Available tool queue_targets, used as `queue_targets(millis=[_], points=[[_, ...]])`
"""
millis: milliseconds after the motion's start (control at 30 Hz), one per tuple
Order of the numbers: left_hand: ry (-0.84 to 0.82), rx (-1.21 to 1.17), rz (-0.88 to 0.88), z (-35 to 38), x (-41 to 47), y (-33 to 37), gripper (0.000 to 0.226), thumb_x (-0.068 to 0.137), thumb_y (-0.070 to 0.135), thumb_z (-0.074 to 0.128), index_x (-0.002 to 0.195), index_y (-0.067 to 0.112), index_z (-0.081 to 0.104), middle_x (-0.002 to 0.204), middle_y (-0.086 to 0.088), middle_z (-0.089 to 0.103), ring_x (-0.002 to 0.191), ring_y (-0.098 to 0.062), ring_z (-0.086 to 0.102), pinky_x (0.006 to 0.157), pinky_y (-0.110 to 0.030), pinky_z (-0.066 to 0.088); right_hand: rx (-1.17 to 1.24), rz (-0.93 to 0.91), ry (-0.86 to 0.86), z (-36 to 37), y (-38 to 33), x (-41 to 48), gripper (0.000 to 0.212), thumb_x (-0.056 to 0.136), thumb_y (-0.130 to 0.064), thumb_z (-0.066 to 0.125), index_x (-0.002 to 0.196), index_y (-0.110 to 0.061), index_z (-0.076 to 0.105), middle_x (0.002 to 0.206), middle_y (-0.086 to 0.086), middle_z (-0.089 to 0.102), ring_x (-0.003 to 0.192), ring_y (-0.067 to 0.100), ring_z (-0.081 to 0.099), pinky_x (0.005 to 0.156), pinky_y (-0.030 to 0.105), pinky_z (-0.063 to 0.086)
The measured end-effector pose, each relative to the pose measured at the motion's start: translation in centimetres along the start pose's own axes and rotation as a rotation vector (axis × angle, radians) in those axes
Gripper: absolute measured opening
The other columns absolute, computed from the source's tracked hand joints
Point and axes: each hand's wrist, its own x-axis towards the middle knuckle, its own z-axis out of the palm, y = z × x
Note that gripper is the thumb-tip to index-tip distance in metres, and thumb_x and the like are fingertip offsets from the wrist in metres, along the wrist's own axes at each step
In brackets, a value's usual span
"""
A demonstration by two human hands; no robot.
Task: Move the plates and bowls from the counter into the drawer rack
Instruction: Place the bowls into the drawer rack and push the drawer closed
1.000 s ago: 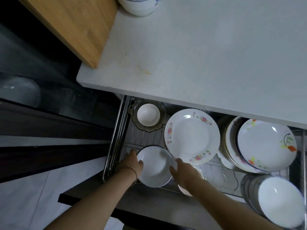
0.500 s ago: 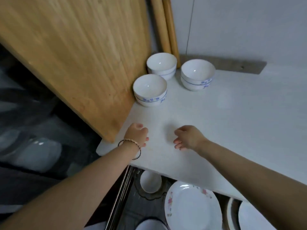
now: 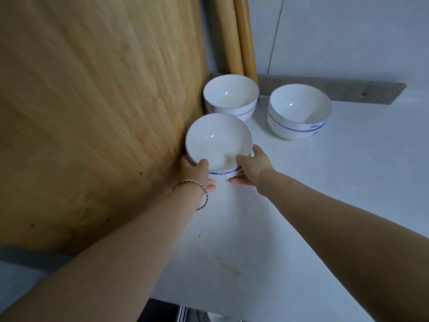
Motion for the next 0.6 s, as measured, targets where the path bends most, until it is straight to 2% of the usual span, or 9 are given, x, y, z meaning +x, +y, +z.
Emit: queue_targets(millis=[100,233,300,400,500,567,600], points=[[0.003,0.069,0.010,-0.1,-0.9,-0.5,0.026,0.087,0.006,0.047,0.107,0.019,0.038,0.101,-0.005,0.049,0.066,-0.024,0.055,0.068,-0.035,0.053,-0.023,-0.054,0.012,-1.3,1.3,-1.4,0.042,0.087,-0.004,0.047,0.124,-0.024,0.048,0.111,0.014,0.060,0.083,0.034,0.064,0.064,0.037,0.060],[-0.076,0.198,-0.072,-0.3,-3.5,-1.1,0.009,0.088,0.017,0.052,0.087,0.023,0.045,0.107,-0.006,0.049,0.099,-0.034,0.055,0.059,-0.038,0.055,-0.067,-0.065,-0.011,-5.1,3.6,-5.6,0.054,0.085,-0.001,0.047,0.131,-0.029,0.048,0.110,0.017,0.063,0.081,0.033,0.064,0.074,0.045,0.060],[-0.151,0.232,-0.119,0.0,-6.1,-2.4,0.010,0.090,0.015,0.051,0.094,0.023,0.047,0.114,-0.008,0.052,0.100,-0.035,0.057,0.049,-0.036,0.056,-0.093,-0.071,-0.048,-7.7,4.9,-8.5,0.053,0.085,-0.001,0.047,0.124,-0.036,0.050,0.106,0.014,0.065,0.081,0.032,0.065,0.074,0.043,0.060],[-0.267,0.202,-0.120,1.0,-11.3,-5.3,0.035,0.090,-0.002,0.040,0.113,0.024,0.044,0.118,-0.008,0.052,0.090,-0.034,0.059,0.044,-0.034,0.056,-0.139,-0.048,-0.073,-12.1,6.8,-13.3,0.048,0.085,0.000,0.046,0.110,-0.041,0.049,0.094,0.011,0.068,0.081,0.033,0.068,0.073,0.041,0.061],[-0.328,0.185,-0.094,2.9,-17.6,-8.0,0.055,0.087,-0.009,0.032,0.130,0.024,0.042,0.127,-0.007,0.053,0.102,-0.038,0.058,0.044,-0.034,0.057,-0.212,-0.019,-0.101,-17.3,8.7,-18.1,0.050,0.085,0.000,0.045,0.113,-0.040,0.047,0.087,0.018,0.070,0.076,0.034,0.071,0.067,0.032,0.062],[-0.367,0.180,-0.109,4.4,-22.1,-10.0,0.054,0.087,-0.010,0.030,0.127,0.024,0.042,0.123,-0.006,0.054,0.094,-0.033,0.060,0.043,-0.033,0.056,-0.259,0.016,-0.128,-20.9,10.1,-21.5,0.050,0.084,-0.001,0.047,0.118,-0.038,0.046,0.073,0.012,0.069,0.058,0.021,0.069,0.057,0.023,0.059],[-0.388,0.183,-0.125,5.1,-24.2,-11.0,0.051,0.087,-0.011,0.030,0.123,0.024,0.042,0.119,-0.006,0.053,0.086,-0.028,0.060,0.042,-0.033,0.056,-0.301,0.041,-0.131,-22.7,11.0,-23.1,0.048,0.085,-0.003,0.049,0.119,-0.036,0.045,0.071,0.008,0.068,0.057,0.018,0.067,0.058,0.025,0.059]])
